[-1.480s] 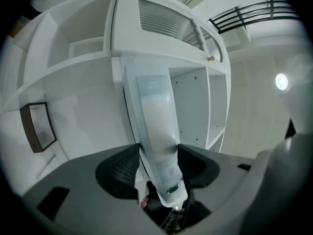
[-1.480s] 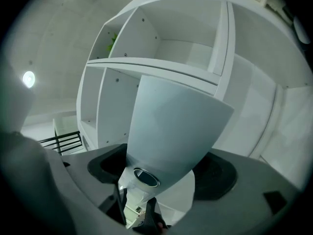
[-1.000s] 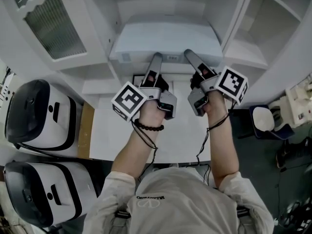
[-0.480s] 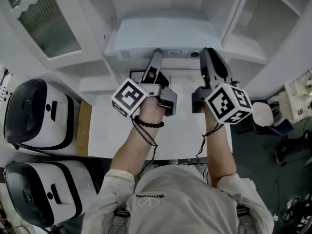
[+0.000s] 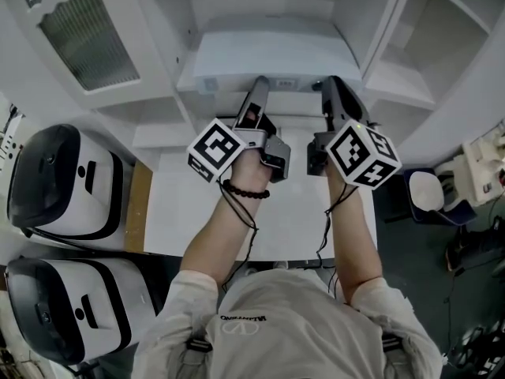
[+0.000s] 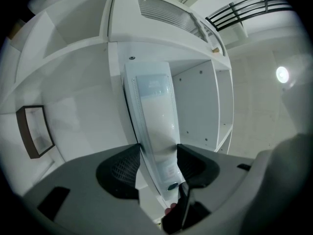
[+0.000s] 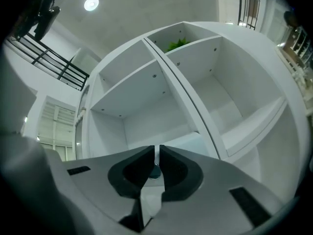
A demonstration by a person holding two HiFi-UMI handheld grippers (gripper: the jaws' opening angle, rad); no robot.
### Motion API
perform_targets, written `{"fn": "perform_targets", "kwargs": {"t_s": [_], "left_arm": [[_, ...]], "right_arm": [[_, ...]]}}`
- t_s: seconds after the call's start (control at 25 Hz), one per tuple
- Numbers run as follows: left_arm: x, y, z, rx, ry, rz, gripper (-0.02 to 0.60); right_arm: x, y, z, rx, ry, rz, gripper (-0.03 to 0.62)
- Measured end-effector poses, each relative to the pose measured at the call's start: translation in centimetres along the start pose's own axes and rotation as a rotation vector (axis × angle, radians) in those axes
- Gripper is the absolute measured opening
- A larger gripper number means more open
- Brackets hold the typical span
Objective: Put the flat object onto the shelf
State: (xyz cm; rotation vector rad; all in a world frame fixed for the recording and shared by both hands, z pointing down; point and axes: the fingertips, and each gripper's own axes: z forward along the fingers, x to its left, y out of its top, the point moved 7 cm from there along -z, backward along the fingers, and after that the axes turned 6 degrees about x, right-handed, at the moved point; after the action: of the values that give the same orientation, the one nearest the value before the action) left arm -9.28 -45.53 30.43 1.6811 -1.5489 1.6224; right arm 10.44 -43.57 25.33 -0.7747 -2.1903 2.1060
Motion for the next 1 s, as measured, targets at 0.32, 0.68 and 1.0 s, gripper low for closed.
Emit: {"fn": "perform_targets", "kwargs": {"t_s": [0.32,0.68,1.0], "left_arm": [[0.5,0.5,1.0,-0.005,0.028,0.019,0.222],[-1.3,1.1,-2.7,0.023,0.063,0.559,0.027],[-4.2,0.2,-6.9,0.042,0.065,1.179,0.005]], "right_arm": [[-0.5,0.5,2.0,0.009,-0.006,0.006,0.041],[-1.4,-2.2,-2.1,-0.050,-0.031,0.046,0.030],[-1.9,-4.1,-5.5,-0.010,0.003,0.011,0.011]]}}
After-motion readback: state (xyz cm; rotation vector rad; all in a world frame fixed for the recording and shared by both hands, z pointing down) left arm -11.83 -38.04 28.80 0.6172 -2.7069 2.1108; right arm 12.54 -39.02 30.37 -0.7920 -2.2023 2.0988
